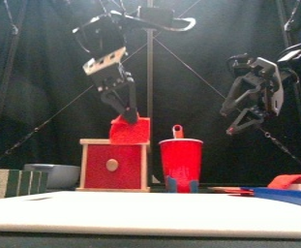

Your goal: Drop top half of dough in bowl

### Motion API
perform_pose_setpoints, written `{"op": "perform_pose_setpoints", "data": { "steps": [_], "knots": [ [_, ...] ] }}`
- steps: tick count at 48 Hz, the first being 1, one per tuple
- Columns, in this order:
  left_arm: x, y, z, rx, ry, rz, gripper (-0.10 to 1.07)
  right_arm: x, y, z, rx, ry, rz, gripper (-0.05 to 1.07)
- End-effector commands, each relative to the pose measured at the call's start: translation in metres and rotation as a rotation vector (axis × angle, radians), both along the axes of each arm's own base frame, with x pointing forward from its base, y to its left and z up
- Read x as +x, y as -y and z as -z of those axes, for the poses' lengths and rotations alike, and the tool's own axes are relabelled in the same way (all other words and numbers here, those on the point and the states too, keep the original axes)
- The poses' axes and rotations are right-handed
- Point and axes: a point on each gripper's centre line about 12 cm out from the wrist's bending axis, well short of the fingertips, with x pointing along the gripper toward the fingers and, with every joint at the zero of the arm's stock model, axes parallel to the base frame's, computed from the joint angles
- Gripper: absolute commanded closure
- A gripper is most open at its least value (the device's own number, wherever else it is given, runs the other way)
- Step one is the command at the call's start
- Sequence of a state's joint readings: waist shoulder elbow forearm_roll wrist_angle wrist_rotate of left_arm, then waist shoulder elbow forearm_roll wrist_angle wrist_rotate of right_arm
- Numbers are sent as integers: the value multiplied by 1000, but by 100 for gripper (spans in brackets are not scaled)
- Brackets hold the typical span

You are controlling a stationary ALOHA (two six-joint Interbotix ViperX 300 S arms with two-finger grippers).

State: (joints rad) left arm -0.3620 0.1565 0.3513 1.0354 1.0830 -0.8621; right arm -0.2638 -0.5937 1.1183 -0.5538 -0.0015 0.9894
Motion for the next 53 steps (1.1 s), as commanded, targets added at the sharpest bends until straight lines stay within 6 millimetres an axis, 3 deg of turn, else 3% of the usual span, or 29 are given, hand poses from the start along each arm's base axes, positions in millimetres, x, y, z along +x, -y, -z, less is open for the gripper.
{"op": "perform_pose_setpoints", "data": {
  "steps": [1,25,33,46,53],
  "knots": [
    [-7,-4,-27,-22,71,-18,42,5,0,-10,-4,31,-5,-1],
    [-94,-48,-56,-105,278,-166,42,4,1,-9,-5,27,-1,-1],
    [-132,-69,-61,-153,385,-235,42,4,1,-8,-4,24,0,-1],
    [-169,-108,-37,-265,501,-298,42,4,1,-8,-3,23,2,-1],
    [-175,-124,-20,-305,500,-322,42,5,1,-8,-3,24,1,-1]
  ]
}}
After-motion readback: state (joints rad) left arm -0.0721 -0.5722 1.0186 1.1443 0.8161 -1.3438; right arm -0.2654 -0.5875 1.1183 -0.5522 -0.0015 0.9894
